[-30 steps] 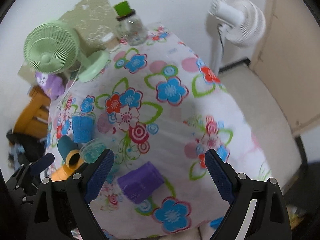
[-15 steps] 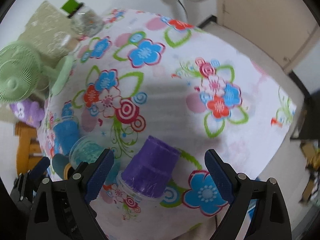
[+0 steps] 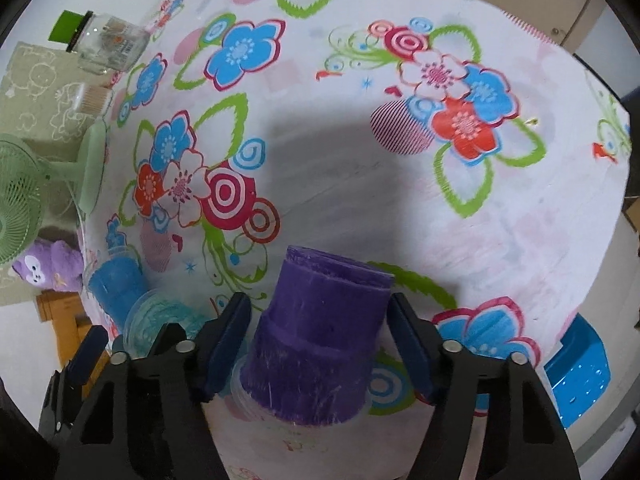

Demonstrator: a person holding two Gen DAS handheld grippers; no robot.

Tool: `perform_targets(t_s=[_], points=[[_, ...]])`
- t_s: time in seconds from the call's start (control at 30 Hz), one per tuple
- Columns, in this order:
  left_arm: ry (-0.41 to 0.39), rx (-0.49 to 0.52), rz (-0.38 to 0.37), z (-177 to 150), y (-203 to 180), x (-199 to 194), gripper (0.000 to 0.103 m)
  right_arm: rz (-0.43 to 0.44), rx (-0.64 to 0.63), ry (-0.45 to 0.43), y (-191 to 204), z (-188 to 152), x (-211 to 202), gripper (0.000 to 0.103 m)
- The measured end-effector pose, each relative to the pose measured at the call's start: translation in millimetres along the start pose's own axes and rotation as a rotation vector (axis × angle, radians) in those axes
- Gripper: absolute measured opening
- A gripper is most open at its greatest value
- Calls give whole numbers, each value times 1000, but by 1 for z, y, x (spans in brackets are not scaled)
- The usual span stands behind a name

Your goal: Flip cup upside down

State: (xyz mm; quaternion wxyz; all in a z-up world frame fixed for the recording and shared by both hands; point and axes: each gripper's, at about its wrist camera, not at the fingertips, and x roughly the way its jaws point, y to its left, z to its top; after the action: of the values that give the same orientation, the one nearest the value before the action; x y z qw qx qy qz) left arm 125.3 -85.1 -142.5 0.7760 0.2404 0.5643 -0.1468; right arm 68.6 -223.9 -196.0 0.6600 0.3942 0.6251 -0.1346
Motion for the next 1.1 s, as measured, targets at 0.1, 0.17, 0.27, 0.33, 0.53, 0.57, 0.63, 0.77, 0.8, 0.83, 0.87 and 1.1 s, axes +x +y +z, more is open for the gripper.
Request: perform_targets(t_s=[0.1, 0.17, 0.27, 0.33, 0.53, 0.57, 0.63, 0.77, 0.8, 0.83, 0.87, 1.1], points=[[13, -11, -6, 2, 2, 6, 96, -10, -18, 4, 2, 3, 3, 64], [20, -19, -5, 3, 3, 8, 96, -9, -46, -8, 6, 5, 2, 63], [31, -41, -10, 5, 6, 10, 96, -4, -102, -28, 12, 8, -4, 62], [34, -59, -12, 5, 7, 10, 96, -4, -149, -45, 18, 10, -11, 62], [44, -158, -56, 6, 13, -2, 96, -20, -307, -123, 36, 14, -37, 62], [42, -177, -61, 6, 14, -6, 96, -21, -345, -141, 39, 14, -45, 62], [34, -217, -73, 6, 16, -14, 96, -22, -400, -167, 45, 13, -55, 62], [13, -295, -79, 3, 18, -32, 96, -23, -535, -216, 57, 8, -76, 62], [6, -321, -81, 1, 19, -37, 96, -24, -563, -227, 59, 7, -81, 62], [2, -336, -81, -1, 20, -40, 96, -24, -604, -242, 62, 5, -86, 62], [0, -353, -80, -2, 21, -44, 96, -25, -633, -255, 65, 4, -91, 62], [-44, -481, -73, -18, 27, -74, 96, -5, -826, -361, 78, -9, -126, 62]])
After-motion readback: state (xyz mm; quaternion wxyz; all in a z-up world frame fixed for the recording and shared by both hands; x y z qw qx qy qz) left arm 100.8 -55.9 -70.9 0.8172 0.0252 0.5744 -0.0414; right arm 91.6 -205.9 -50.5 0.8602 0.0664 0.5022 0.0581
